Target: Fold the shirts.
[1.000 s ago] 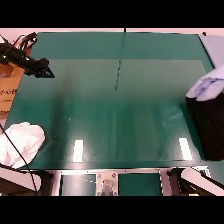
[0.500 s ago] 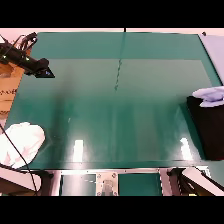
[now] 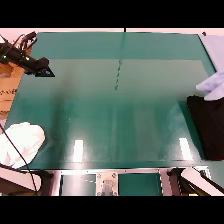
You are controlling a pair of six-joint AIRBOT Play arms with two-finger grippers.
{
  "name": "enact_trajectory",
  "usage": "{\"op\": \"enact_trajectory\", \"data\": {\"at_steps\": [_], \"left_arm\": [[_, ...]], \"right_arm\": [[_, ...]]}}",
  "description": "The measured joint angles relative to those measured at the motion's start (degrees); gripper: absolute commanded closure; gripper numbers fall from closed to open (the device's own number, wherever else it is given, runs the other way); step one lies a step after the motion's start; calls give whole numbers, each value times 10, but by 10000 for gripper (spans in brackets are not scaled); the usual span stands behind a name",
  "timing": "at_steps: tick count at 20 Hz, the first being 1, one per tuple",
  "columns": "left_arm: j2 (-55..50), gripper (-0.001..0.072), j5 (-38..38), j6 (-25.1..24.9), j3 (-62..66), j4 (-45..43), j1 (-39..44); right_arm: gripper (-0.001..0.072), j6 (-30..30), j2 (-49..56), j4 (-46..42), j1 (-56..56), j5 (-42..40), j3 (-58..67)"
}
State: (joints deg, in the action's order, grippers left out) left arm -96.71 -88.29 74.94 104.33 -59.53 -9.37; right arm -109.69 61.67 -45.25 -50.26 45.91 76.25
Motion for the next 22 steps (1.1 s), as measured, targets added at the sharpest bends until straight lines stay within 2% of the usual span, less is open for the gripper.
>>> {"op": "enact_trajectory", "data": {"at_steps": [6, 15, 22], "left_arm": [[0, 687, 5, 0, 0, 0, 0], [0, 687, 8, 0, 0, 0, 0], [0, 687, 7, 0, 0, 0, 0]], "right_arm": [[691, -28, 21, 24, 33, -90, -23], [691, -71, -19, 29, 37, -115, -122], [691, -82, -89, 2, -49, -17, -134]]}}
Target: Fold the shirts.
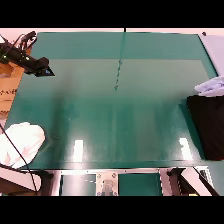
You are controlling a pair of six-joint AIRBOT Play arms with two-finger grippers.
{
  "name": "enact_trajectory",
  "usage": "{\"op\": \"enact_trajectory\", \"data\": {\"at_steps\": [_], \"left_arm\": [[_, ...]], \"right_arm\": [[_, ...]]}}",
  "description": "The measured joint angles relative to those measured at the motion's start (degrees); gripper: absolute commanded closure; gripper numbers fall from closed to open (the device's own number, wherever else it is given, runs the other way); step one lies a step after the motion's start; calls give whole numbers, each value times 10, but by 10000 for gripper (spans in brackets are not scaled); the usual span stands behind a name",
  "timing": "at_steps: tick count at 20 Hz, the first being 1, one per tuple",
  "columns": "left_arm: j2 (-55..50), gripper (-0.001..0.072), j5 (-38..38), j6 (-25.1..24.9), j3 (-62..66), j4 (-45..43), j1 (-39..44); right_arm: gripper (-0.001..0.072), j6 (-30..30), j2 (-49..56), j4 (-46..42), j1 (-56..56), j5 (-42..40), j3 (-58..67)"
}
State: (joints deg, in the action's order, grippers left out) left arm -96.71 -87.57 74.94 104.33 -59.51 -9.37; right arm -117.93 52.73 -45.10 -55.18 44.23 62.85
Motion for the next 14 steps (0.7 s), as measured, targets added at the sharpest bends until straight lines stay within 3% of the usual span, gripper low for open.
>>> {"op": "enact_trajectory", "data": {"at_steps": [7, 14], "left_arm": [[0, 687, -3, -2, 0, 0, 0], [0, 687, -8, -4, 0, 0, 0]], "right_arm": [[691, -5, -34, -155, -77, 189, -49], [691, -6, -40, -327, -129, 260, -114]]}}
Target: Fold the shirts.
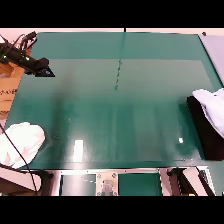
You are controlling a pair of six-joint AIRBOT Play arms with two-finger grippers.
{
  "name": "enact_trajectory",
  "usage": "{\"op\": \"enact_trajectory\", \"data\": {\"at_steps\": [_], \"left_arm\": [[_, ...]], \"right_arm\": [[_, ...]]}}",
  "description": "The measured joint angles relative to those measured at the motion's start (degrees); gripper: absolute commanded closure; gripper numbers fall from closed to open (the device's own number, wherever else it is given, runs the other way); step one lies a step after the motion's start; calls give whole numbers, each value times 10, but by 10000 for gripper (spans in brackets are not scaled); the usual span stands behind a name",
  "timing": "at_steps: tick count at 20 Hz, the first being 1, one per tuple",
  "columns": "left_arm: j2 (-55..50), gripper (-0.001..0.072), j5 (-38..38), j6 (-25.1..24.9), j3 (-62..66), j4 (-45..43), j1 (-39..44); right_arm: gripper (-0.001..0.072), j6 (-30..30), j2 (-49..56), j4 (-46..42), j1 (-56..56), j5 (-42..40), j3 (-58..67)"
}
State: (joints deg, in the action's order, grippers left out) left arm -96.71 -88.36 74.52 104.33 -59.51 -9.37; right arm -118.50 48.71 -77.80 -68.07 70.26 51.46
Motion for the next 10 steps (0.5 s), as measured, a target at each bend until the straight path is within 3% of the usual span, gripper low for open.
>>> {"op": "enact_trajectory", "data": {"at_steps": [7, 8, 9, 10], "left_arm": [[0, 687, 6, 0, 0, 0, 0], [0, 687, 7, 0, 0, 0, 0], [0, 687, 7, 0, 0, 0, 0], [0, 687, 7, 0, 0, 1, 0]], "right_arm": [[682, 9, 0, -75, -25, 8, -19], [549, 11, 0, -78, -26, 3, -23], [306, 12, 0, -83, -27, -2, -28], [123, 15, 1, -89, -27, -6, -32]]}}
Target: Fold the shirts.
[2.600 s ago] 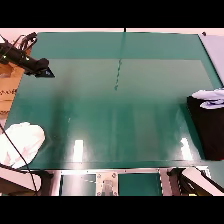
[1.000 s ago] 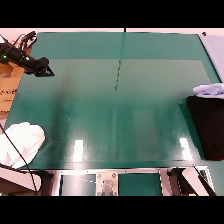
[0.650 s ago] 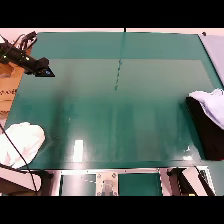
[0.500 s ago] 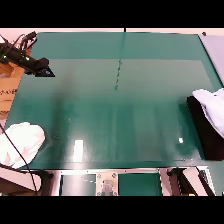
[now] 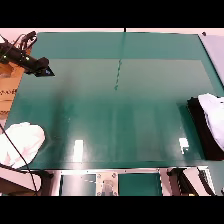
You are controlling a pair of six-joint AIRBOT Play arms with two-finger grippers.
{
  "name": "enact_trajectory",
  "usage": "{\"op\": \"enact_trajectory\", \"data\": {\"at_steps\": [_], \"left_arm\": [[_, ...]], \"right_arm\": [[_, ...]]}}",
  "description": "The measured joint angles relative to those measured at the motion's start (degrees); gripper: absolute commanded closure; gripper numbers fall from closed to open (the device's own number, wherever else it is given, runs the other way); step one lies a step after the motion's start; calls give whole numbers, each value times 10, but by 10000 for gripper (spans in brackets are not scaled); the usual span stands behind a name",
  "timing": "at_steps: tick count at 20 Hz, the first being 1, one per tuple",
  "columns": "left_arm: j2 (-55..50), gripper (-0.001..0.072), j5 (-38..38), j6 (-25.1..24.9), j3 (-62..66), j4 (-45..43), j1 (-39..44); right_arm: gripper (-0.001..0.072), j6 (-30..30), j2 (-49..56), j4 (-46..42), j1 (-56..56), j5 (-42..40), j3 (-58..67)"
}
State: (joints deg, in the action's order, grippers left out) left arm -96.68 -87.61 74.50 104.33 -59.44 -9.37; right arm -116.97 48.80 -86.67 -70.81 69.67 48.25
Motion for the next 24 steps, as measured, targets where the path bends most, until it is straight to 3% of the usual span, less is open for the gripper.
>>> {"op": "enact_trajectory", "data": {"at_steps": [3, 4, 5, 8, 9, 17, 24], "left_arm": [[0, 687, 1, 0, 0, 0, 0], [0, 687, 1, 0, 0, 0, 0], [0, 687, 2, 0, 0, 0, 0], [0, 689, 15, 0, 2, 3, 0], [0, 689, 19, 1, 5, 6, 0], [73, 690, 26, 27, -25, -18, 23], [234, 690, 93, 78, -297, -47, 110]], "right_arm": [[123, 39, 2, -3, 0, -7, 5], [159, 53, 3, -5, 0, -8, 15], [250, 66, 4, -6, 0, -8, 31], [654, 85, 20, 12, 35, -9, 87], [690, 90, 31, 24, 59, -10, 104], [692, 124, 197, 67, 367, 20, 187], [693, 167, 242, 53, 555, 30, 165]]}}
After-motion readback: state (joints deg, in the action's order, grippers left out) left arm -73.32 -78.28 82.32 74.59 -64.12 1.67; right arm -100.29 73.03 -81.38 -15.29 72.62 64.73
